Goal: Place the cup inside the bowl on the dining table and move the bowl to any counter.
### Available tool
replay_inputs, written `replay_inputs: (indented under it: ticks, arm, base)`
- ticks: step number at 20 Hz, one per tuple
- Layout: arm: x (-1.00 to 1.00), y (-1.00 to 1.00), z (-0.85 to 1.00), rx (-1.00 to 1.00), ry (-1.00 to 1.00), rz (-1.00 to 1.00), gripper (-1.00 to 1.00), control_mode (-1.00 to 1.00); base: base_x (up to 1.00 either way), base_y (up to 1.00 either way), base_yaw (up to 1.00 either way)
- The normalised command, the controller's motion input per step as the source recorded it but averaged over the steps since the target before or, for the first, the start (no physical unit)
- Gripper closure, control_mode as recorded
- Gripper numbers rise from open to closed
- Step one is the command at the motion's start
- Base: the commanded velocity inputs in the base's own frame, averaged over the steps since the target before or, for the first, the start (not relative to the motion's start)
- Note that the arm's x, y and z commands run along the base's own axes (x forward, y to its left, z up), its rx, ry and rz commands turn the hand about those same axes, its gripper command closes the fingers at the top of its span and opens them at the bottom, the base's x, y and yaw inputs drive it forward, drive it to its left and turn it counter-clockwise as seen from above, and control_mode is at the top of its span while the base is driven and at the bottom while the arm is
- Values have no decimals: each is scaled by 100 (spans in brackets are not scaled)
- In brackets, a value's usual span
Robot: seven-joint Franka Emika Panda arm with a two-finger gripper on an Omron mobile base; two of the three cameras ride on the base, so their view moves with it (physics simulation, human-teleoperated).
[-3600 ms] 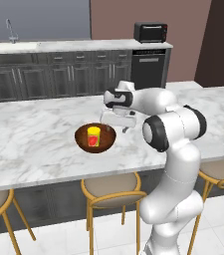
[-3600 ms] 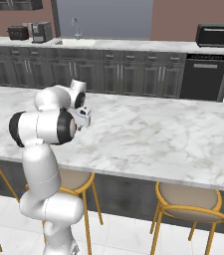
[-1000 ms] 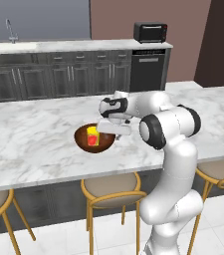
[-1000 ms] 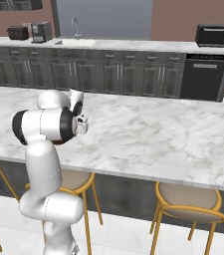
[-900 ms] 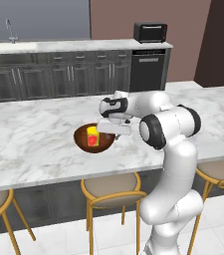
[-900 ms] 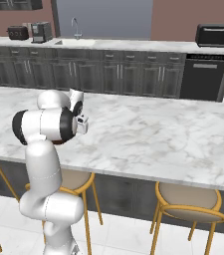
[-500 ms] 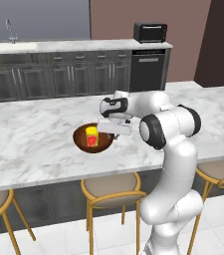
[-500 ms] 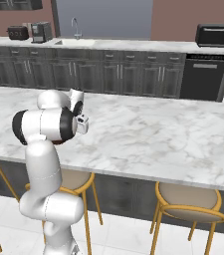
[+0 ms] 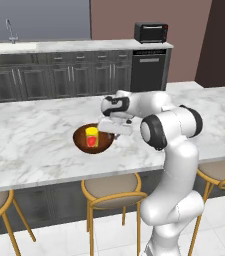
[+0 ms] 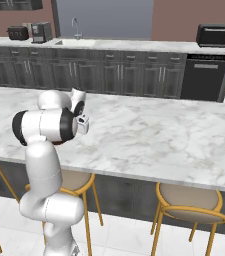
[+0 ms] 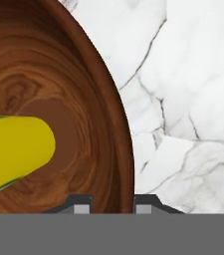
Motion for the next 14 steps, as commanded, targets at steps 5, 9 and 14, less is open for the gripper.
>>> replay_inputs:
  ticks: [5, 9, 14]
  arm:
    - [-2, -14, 37, 10, 0, 0, 100, -100]
    - [-2, -21, 39, 12, 0, 0, 100, -100]
    - [-12, -26, 41, 9, 0, 0, 100, -100]
  base:
    - [0, 0, 0]
    - [0, 0, 0]
    - [0, 0, 0]
